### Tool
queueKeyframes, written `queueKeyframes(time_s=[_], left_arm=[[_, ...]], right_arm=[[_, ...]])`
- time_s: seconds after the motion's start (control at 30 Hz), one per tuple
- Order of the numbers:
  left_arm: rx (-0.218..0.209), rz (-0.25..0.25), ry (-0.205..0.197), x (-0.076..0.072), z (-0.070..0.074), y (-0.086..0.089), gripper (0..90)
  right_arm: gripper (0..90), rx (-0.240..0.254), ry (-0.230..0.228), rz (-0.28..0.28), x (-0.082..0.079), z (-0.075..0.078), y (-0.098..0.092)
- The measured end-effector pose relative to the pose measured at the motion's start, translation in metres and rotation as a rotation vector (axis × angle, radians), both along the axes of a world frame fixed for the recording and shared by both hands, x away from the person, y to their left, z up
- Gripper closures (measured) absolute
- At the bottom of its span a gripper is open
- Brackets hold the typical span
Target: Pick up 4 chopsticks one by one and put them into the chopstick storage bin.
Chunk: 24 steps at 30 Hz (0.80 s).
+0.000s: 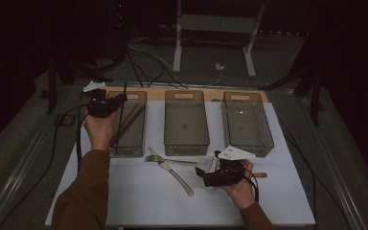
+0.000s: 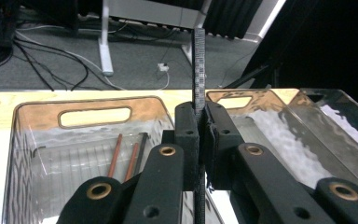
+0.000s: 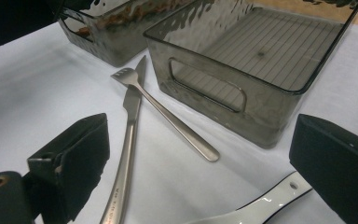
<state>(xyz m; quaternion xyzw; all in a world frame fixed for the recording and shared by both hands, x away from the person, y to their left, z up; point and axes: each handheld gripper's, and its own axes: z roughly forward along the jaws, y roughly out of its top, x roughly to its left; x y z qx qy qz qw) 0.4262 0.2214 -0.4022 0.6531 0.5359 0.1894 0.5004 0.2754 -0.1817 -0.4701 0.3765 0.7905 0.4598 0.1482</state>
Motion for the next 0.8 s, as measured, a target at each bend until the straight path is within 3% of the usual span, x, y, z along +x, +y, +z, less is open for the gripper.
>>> queueKeyframes(time_s=[0.2, 0.4, 0.53, 0.63, 0.8], left_arm=[[0.012, 0.028, 0.02, 0.011, -0.007, 0.0, 84.3], [0.012, 0.046, 0.018, 0.01, -0.013, 0.0, 43.6], [-0.001, 0.037, 0.008, 0.007, -0.01, 0.0, 30.1], [0.014, 0.039, -0.001, 0.005, -0.009, -0.002, 22.0], [0.03, 0.019, -0.017, -0.002, -0.007, -0.001, 16.8]], right_arm=[[5.0, 0.005, 0.001, -0.005, 0.0, 0.0, -0.002], [4.9, 0.012, -0.009, -0.009, 0.0, 0.001, -0.004], [4.0, 0.024, -0.015, -0.024, 0.001, 0.004, -0.009], [3.4, 0.03, -0.024, -0.034, 0.001, 0.005, -0.011], [2.8, 0.042, -0.038, -0.051, 0.002, 0.007, -0.016]])
